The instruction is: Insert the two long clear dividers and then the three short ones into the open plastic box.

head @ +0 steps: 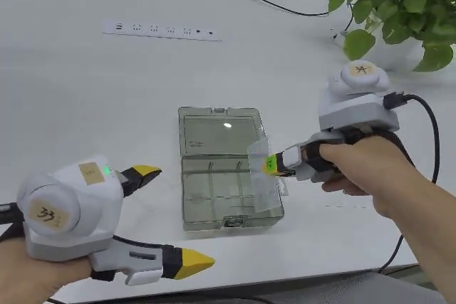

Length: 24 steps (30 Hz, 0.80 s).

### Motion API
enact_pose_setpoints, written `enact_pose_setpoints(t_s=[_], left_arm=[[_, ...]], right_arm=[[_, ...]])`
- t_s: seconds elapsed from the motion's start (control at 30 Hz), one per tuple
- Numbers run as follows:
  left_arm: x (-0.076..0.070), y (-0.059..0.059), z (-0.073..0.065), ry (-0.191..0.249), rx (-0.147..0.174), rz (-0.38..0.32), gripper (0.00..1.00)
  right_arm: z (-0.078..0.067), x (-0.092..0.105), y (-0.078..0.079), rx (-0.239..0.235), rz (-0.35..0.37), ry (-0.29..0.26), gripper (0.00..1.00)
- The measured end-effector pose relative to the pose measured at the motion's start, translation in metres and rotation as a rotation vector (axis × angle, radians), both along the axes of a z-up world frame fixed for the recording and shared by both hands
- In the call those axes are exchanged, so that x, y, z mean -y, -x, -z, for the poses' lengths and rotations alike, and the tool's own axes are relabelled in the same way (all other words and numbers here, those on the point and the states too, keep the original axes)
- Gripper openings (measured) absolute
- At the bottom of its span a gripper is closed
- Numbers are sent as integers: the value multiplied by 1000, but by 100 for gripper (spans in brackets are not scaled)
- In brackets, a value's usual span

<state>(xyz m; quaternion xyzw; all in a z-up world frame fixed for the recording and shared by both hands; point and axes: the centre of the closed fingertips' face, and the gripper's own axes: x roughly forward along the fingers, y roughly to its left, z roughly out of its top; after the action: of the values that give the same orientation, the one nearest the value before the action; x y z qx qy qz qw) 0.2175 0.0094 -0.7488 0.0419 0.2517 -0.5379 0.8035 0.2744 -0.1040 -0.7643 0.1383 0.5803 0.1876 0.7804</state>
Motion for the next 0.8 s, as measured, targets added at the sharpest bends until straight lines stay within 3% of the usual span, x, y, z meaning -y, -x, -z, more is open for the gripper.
enact_pose_setpoints(t_s=[0.47,0.8], left_arm=[[3,0,1,21,-10,0,97],[5,0,1,30,-18,0,97]], right_arm=[[21,1,2,-72,9,35,6],[30,-2,1,-76,30,40,6]])
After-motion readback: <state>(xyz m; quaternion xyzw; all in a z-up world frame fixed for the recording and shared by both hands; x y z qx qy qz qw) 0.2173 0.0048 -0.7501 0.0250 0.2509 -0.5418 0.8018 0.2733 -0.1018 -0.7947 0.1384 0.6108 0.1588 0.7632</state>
